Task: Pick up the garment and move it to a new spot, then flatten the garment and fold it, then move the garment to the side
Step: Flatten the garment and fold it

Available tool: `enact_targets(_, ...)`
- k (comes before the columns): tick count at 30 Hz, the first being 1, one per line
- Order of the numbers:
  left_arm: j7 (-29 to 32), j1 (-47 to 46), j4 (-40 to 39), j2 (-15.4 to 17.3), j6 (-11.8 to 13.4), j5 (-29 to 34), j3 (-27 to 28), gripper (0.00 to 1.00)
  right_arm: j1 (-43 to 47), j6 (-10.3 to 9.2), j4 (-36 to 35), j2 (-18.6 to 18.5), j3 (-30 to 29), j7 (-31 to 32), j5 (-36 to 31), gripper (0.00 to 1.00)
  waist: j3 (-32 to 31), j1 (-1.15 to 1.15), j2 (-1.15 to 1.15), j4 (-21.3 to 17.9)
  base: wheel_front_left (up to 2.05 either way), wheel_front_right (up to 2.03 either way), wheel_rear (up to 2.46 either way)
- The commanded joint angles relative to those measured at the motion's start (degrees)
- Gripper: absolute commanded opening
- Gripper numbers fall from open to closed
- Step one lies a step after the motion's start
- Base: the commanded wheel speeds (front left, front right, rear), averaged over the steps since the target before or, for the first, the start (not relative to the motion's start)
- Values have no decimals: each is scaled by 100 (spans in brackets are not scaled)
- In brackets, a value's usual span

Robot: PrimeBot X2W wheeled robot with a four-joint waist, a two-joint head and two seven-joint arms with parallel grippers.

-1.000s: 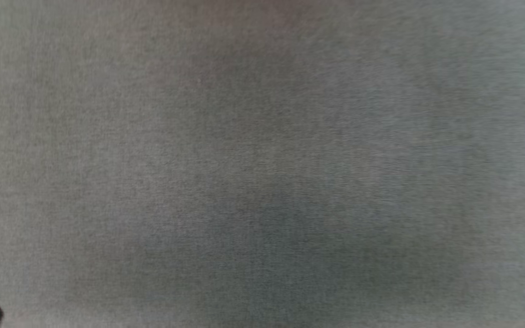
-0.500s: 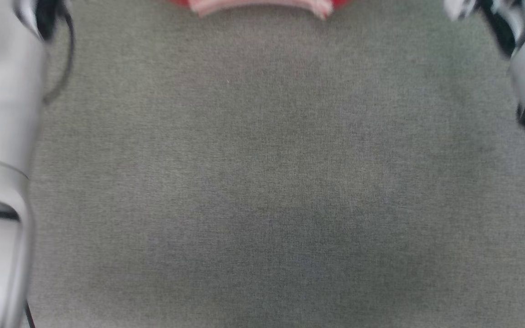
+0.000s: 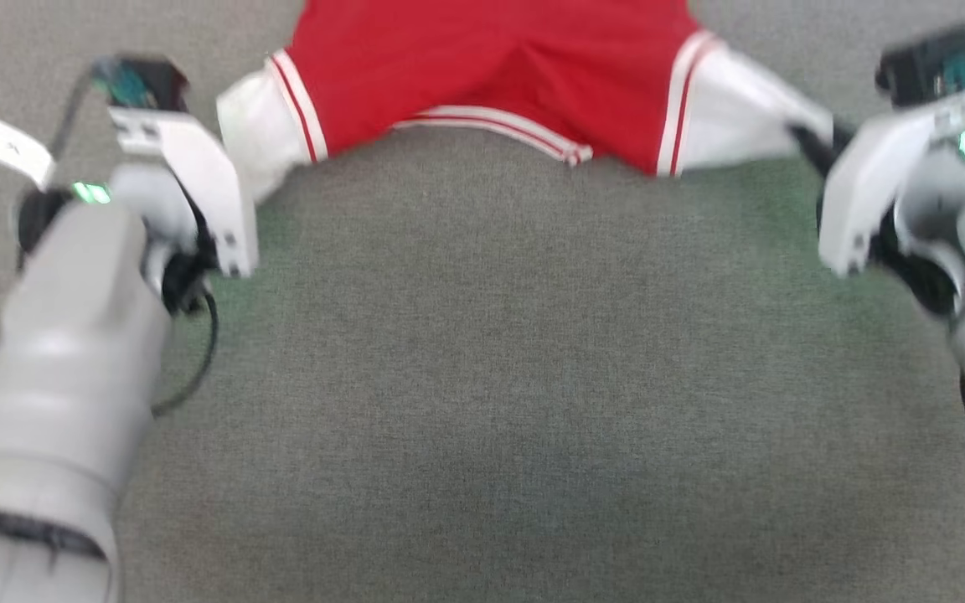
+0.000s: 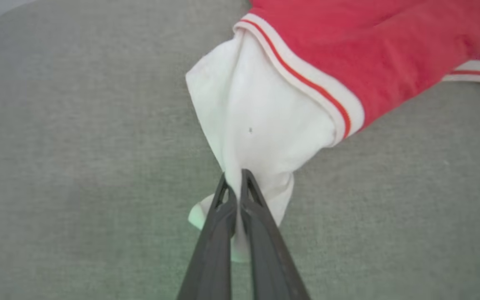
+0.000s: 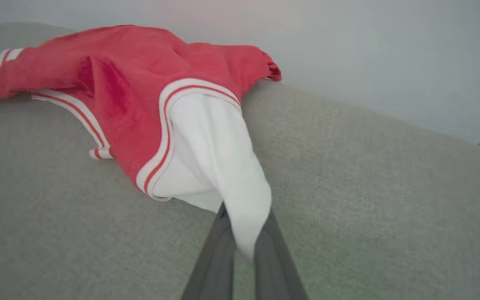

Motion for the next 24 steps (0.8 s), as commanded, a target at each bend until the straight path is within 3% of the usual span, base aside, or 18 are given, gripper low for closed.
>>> enact_targets(1,64,287,-173,61,18,-45,-4,0,288,-1,-263,-125,21,96,98,0,-94,0,0,-5,0,0,0)
enact_targets(8,786,1919,-1978,474,504,-311,87,0,1724,-1,-1670,-808,-133,889,506,0,-342,0,0,-30,0,0,0)
enact_targets(18,2571,5029,-6784,1684,2494,-747,602,0,3621,-1,-3241,-1446,-871,2179,725,0,-437,0,0,-70,0,0,0)
enact_targets(21,2937,5712,-7639,1928,2974,-780,684,0,4156,-1,-3629,-1503,-1076,2583,796,0,-431,0,0,-63,0,0,0)
enact_targets(24,3111,6052,-7984,2045,3195,-776,693,0,4503,-1,-3822,-1544,-1232,2834,796,0,-418,0,0,-51,0,0,0)
